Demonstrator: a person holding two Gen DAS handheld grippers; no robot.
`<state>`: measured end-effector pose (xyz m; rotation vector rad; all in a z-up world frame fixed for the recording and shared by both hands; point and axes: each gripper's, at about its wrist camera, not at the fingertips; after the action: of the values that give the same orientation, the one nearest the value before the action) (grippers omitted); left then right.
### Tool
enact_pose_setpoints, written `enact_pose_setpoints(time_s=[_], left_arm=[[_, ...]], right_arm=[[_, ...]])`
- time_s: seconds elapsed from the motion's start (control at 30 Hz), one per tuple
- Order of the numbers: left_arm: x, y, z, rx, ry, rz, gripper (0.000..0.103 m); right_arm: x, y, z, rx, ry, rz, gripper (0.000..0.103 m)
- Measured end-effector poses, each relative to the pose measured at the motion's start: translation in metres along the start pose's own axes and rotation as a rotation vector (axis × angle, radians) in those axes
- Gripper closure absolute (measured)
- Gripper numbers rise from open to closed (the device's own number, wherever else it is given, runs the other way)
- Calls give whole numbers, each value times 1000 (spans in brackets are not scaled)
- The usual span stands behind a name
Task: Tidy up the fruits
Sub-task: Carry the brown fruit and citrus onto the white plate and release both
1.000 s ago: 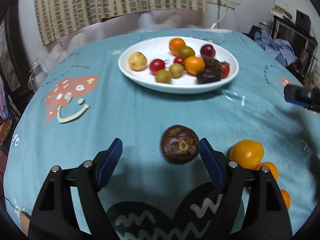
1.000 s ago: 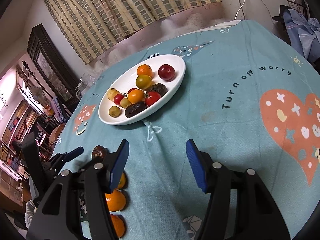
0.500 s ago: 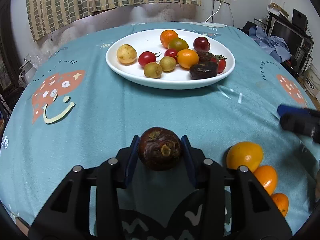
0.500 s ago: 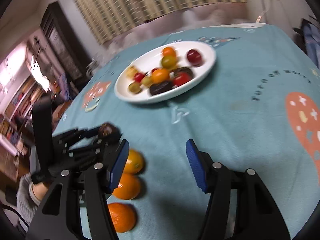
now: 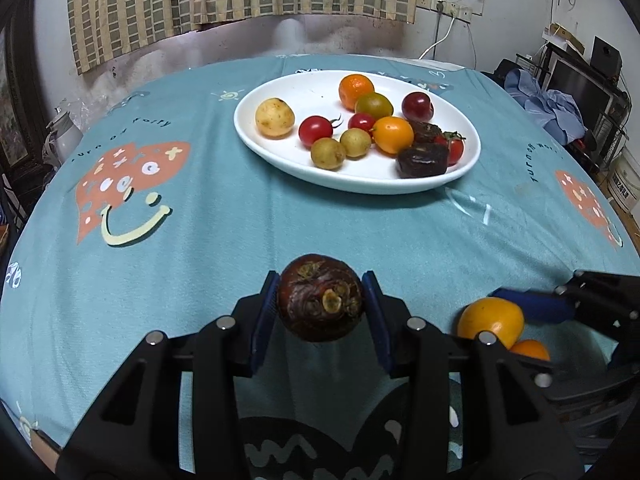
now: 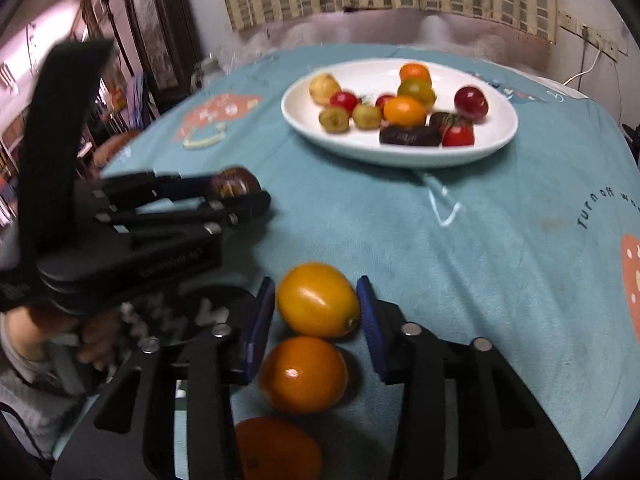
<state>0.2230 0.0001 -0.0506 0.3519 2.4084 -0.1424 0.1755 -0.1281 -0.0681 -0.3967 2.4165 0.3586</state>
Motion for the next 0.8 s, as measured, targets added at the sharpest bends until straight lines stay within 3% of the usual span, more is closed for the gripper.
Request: enact_pose_setpoints(time_s=[0.23,0.37,0.43,0.63,0.7,0.8], left_arm=[[2,-1,5,17,15,1,60],[-26,11,-7,64,-32,-67,60],[-46,13,-8,46,-55,-73,60],[-92,13,13,22,-98,-83,59],[-96,18,29,10,-82,-103,51],[-93,26,34,26,-83,-122,49]], right_arm=[[-5,-22,-24,-25,-87,73,63],[-25,-44,-43,-5,-158,126,63],[-47,-56,-46,9,-180,157,63],[-97,-54,-7,-1,-160,163,63],[-103,-52,10,-11,-140,168,62],[-103,-56,17,24,-136,174,52]])
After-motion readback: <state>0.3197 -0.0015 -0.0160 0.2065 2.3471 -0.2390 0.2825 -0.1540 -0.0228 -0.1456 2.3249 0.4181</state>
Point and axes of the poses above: each gripper's, at about its wrist camera, not at the fingertips, and z roughly the way its jaws point, y to its left, x to its underside, and after that the axes turned 1 degree about z, right-handed
